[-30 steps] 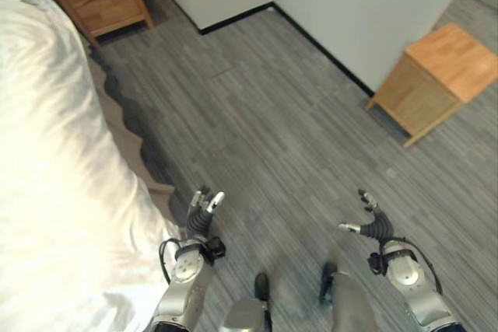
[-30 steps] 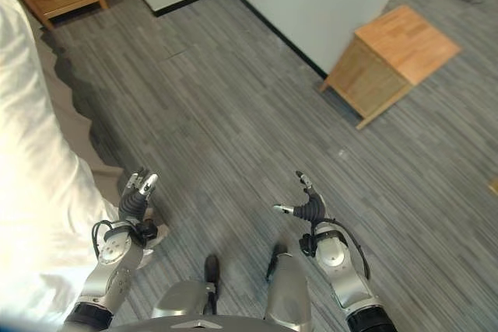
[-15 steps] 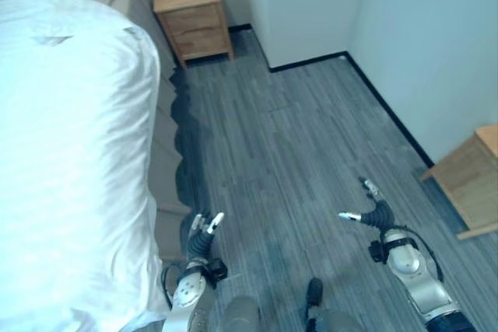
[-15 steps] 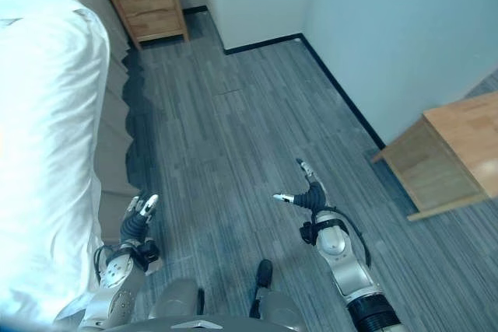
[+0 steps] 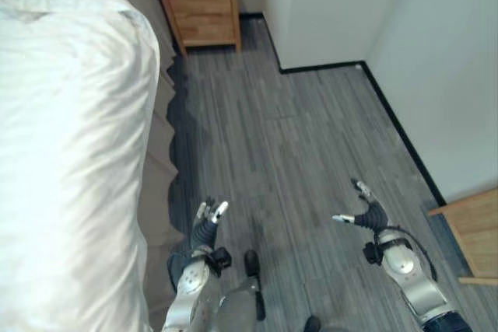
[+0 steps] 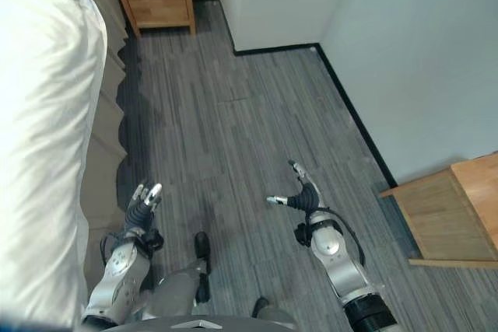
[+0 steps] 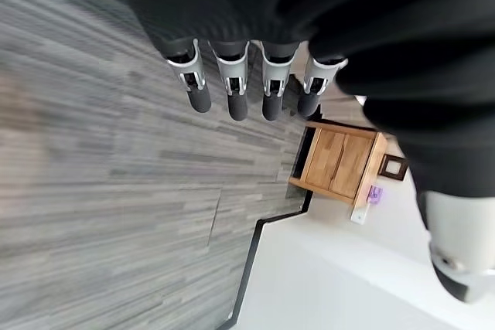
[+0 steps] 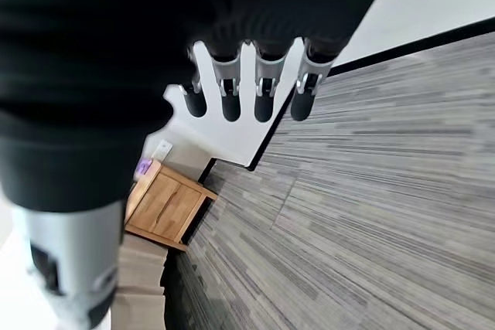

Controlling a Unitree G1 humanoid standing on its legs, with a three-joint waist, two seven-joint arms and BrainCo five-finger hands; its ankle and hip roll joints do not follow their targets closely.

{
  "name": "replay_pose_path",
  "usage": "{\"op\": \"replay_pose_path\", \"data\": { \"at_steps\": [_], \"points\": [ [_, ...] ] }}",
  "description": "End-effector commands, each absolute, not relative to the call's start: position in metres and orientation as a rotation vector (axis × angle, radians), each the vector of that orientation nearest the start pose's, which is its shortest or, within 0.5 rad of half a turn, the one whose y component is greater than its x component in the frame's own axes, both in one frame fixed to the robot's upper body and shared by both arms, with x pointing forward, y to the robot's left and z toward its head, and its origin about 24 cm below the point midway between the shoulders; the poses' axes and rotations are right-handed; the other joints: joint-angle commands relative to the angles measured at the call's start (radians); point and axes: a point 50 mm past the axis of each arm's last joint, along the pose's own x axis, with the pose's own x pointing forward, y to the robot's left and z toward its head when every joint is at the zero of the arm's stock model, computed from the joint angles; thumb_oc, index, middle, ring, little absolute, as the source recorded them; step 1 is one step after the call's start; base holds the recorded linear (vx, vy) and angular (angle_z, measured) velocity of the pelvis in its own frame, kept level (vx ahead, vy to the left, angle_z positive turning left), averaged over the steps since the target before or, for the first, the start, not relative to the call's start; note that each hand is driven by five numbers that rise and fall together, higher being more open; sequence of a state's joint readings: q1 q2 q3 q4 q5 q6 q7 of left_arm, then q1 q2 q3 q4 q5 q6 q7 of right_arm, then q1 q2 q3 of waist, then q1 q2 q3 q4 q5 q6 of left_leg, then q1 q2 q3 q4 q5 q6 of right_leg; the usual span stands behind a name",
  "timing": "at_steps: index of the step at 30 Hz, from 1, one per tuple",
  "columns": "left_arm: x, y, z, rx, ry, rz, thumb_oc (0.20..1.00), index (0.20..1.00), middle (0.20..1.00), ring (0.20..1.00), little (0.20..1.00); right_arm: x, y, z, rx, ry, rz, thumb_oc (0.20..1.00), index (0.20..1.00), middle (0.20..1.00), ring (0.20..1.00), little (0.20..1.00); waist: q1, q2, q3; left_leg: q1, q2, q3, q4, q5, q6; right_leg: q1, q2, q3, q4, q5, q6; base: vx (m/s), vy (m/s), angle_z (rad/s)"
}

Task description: Making the bed.

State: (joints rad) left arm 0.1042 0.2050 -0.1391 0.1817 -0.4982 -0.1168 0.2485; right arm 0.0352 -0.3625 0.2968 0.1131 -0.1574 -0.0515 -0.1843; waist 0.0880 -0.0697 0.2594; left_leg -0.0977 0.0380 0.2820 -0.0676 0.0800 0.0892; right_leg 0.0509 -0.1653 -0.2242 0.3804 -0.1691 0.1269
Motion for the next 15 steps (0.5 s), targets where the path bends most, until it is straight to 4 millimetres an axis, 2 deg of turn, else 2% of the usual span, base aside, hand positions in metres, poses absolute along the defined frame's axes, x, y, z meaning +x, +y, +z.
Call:
{"op": "replay_pose_path", "data": {
  "at_steps": [1, 2, 5, 6, 7, 8, 9, 10, 11, 13, 15],
  "points": [
    [0.223, 0.195, 0.002, -0.165, 0.139, 0.219, 1.0, 1.0, 1.0, 1.0, 1.0, 0.251, -0.165, 0.027, -0.546, -0.026, 0.096, 1.0, 1.0, 1.0, 1.0, 1.0, -0.003, 0.0, 0.001, 0.095, 0.043, 0.012, -0.02, -0.03, -0.098, -0.096, -0.1, -0.023, 0.093, 0.293, 0.1, 0.44, 0.293, -0.12],
    [0.225, 0.196, 0.005, -0.16, 0.13, 0.218, 1.0, 1.0, 1.0, 1.0, 1.0, 0.249, -0.165, 0.026, -0.537, -0.019, 0.09, 1.0, 1.0, 1.0, 1.0, 1.0, -0.014, 0.003, 0.011, 0.112, 0.044, 0.014, -0.02, -0.04, -0.099, -0.117, -0.101, -0.025, 0.093, 0.282, 0.093, 0.32, 0.102, -0.04],
    [0.227, 0.195, 0.007, -0.152, 0.122, 0.201, 1.0, 1.0, 1.0, 1.0, 1.0, 0.244, -0.17, 0.025, -0.511, -0.008, 0.073, 1.0, 1.0, 1.0, 1.0, 1.0, -0.051, 0.01, 0.028, 0.139, 0.05, -0.017, -0.02, -0.059, -0.112, -0.175, -0.023, -0.005, -0.014, 0.211, 0.06, 0.3, 0.026, 0.41],
    [0.228, 0.195, 0.007, -0.148, 0.12, 0.199, 1.0, 1.0, 1.0, 1.0, 1.0, 0.243, -0.173, 0.024, -0.506, -0.002, 0.061, 1.0, 1.0, 1.0, 1.0, 1.0, -0.061, 0.01, 0.031, 0.147, 0.047, -0.031, -0.02, -0.066, -0.118, -0.179, -0.001, -0.006, -0.067, 0.187, 0.049, 0.32, -0.038, 0.69],
    [0.23, 0.194, 0.007, -0.149, 0.119, 0.191, 1.0, 1.0, 1.0, 1.0, 1.0, 0.241, -0.175, 0.023, -0.501, 0.002, 0.056, 1.0, 1.0, 1.0, 1.0, 1.0, -0.073, 0.003, 0.029, 0.155, 0.04, -0.044, -0.02, -0.078, -0.127, -0.174, 0.015, 0.002, -0.179, 0.185, 0.041, 0.32, -0.069, 0.71],
    [0.229, 0.193, 0.005, -0.148, 0.128, 0.183, 1.0, 1.0, 1.0, 1.0, 1.0, 0.238, -0.177, 0.021, -0.498, 0.011, 0.052, 1.0, 1.0, 1.0, 1.0, 1.0, -0.083, -0.002, 0.026, 0.164, 0.035, -0.054, -0.02, -0.091, -0.134, -0.169, 0.031, 0.018, -0.263, 0.19, 0.038, 0.48, -0.125, 0.81],
    [0.229, 0.192, 0.001, -0.141, 0.141, 0.174, 1.0, 1.0, 1.0, 1.0, 1.0, 0.234, -0.181, 0.019, -0.48, 0.024, 0.038, 1.0, 1.0, 1.0, 1.0, 1.0, -0.103, -0.008, 0.018, 0.185, 0.025, -0.073, -0.02, -0.114, -0.143, -0.186, 0.042, 0.056, -0.385, 0.234, 0.041, 0.49, -0.127, 0.8],
    [0.23, 0.192, 0.0, -0.128, 0.147, 0.174, 1.0, 1.0, 1.0, 1.0, 1.0, 0.233, -0.182, 0.019, -0.469, 0.02, 0.035, 1.0, 1.0, 1.0, 1.0, 1.0, -0.115, -0.009, 0.015, 0.198, 0.026, -0.077, -0.02, -0.125, -0.149, -0.211, 0.04, 0.069, -0.434, 0.268, 0.047, 0.62, -0.177, 0.81],
    [0.231, 0.191, 0.001, -0.118, 0.137, 0.169, 1.0, 1.0, 1.0, 1.0, 1.0, 0.231, -0.185, 0.017, -0.478, 0.031, 0.03, 1.0, 1.0, 1.0, 1.0, 1.0, -0.129, -0.003, 0.01, 0.226, 0.028, -0.088, -0.02, -0.146, -0.16, -0.246, 0.033, 0.075, -0.468, 0.303, 0.06, 0.49, -0.162, 0.72],
    [0.231, 0.193, 0.001, -0.1, 0.133, 0.171, 1.0, 1.0, 1.0, 1.0, 1.0, 0.227, -0.188, 0.014, -0.485, 0.048, 0.018, 1.0, 1.0, 1.0, 1.0, 1.0, -0.145, 0.002, 0.006, 0.266, 0.035, -0.104, -0.02, -0.172, -0.171, -0.277, 0.018, 0.084, -0.468, 0.325, 0.074, 0.45, -0.175, 0.6],
    [0.23, 0.194, 0.0, -0.087, 0.135, 0.174, 1.0, 1.0, 1.0, 1.0, 1.0, 0.226, -0.191, 0.012, -0.499, 0.058, 0.015, 1.0, 1.0, 1.0, 1.0, 1.0, -0.152, 0.002, -0.006, 0.317, 0.037, -0.114, -0.02, -0.204, -0.177, -0.267, 0.01, 0.067, -0.463, 0.347, 0.077, 0.42, -0.201, 0.49]
  ]
}}
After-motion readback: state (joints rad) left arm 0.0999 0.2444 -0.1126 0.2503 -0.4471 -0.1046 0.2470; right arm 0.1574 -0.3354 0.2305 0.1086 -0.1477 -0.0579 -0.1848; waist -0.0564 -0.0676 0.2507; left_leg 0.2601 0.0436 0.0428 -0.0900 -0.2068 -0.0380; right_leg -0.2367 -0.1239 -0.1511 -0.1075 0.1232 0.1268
